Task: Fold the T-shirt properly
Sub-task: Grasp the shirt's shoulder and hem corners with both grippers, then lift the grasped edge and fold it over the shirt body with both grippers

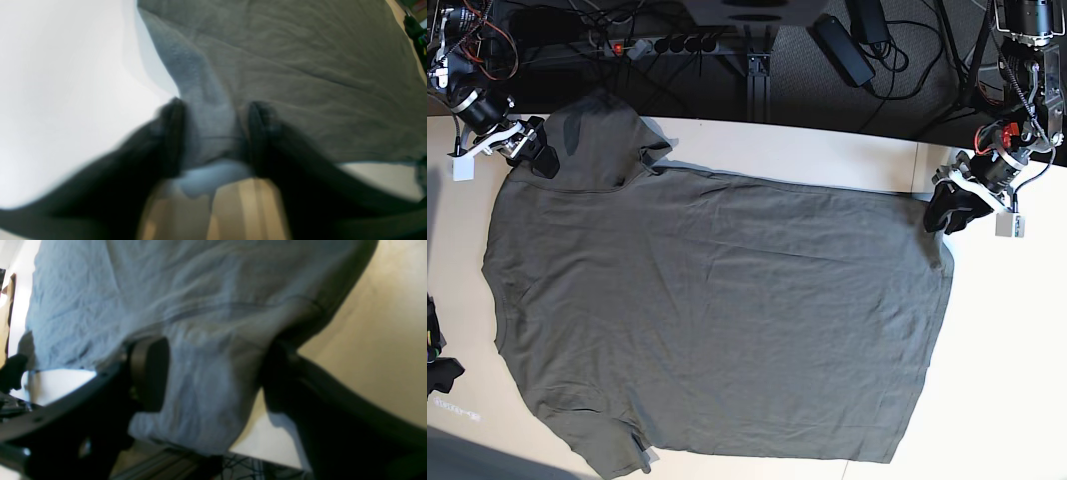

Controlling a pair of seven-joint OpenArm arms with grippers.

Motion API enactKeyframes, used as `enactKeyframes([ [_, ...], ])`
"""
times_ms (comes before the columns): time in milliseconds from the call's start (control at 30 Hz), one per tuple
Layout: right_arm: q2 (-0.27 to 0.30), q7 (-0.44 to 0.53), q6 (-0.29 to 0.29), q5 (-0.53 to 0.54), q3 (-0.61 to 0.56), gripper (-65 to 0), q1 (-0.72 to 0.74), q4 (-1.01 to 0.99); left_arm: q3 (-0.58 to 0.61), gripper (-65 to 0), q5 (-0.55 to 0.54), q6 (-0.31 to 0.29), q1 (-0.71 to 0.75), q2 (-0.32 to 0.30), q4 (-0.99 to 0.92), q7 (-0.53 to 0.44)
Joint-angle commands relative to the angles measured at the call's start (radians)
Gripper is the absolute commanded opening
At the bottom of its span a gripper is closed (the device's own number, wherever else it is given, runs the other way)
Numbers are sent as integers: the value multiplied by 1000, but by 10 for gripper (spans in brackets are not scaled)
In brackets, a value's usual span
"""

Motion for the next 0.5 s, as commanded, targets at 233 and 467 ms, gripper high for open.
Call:
enactKeyframes([
  [233,0,-100,23,-50,-10,-650,-19,-11,10,-650,113,3,5,-1,-9,47],
  [467,0,-111,24,-76,2,-650,-18,34,6,-650,88,-110,-57,-7,-3,62],
])
